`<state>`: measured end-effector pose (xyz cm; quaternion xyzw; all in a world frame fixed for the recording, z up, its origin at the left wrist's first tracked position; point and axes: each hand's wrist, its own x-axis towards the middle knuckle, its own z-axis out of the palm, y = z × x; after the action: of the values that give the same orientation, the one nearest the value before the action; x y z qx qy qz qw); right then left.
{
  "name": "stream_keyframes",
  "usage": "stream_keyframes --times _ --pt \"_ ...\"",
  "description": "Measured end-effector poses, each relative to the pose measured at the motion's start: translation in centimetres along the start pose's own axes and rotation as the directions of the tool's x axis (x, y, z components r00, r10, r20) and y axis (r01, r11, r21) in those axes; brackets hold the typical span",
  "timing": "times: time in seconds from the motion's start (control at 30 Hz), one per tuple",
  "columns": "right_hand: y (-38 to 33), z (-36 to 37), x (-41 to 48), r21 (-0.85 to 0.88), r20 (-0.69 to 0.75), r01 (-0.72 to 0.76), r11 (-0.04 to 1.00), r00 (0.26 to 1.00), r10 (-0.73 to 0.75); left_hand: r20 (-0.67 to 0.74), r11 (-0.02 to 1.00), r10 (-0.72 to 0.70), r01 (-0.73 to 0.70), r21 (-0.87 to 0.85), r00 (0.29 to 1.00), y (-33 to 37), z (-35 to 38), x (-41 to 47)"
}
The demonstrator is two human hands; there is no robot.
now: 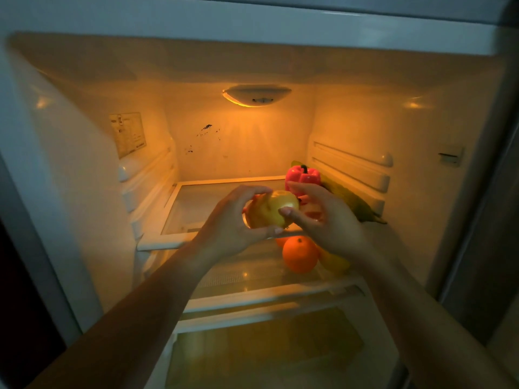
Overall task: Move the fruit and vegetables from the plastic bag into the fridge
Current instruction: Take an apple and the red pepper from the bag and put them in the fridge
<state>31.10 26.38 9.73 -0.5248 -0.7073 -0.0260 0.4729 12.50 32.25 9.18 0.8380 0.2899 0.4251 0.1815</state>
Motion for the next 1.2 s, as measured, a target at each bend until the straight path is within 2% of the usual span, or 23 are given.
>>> stream_keyframes --times 0.17,0.33,0.47,0.63,0.93,1.2 --pt "0.5 0.2 -0.1 0.009 0.004 -0.018 1.0 1.0 0.018 0.044 0.999 0.019 -0.021 0.044 0.999 -0.1 0.3 0.7" --pt "2.2 -1.3 -0.9 -0.075 -0.23 -0.087 0.993 0.971 0.067 0.095 0.996 -0.082 0.078 0.049 0.992 -1.1 0.9 1.4" --pt "2.9 -2.2 -2.0 -0.253 -0.296 -0.104 0.962 0.955 0.026 0.127 0.979 -0.105 0.081 0.187 0.986 -1.9 1.8 2.3" --pt "2.8 -1.2 -2.2 -0.253 -0.31 -0.202 0.946 0.943 0.119 0.234 0.868 -0.243 0.103 0.486 0.942 -2.4 2.6 2.8" --pt "3.7 -0.2 -2.2 -0.284 -0.219 -0.118 0.952 0.974 0.056 0.226 0.851 -0.246 0.099 0.516 0.943 -1.7 2.5 2.2" --pt "3.8 0.6 -0.9 -0.308 -0.204 -0.213 0.927 0.967 0.154 0.211 0.841 -0.253 0.107 0.531 0.944 -1.1 2.4 2.2"
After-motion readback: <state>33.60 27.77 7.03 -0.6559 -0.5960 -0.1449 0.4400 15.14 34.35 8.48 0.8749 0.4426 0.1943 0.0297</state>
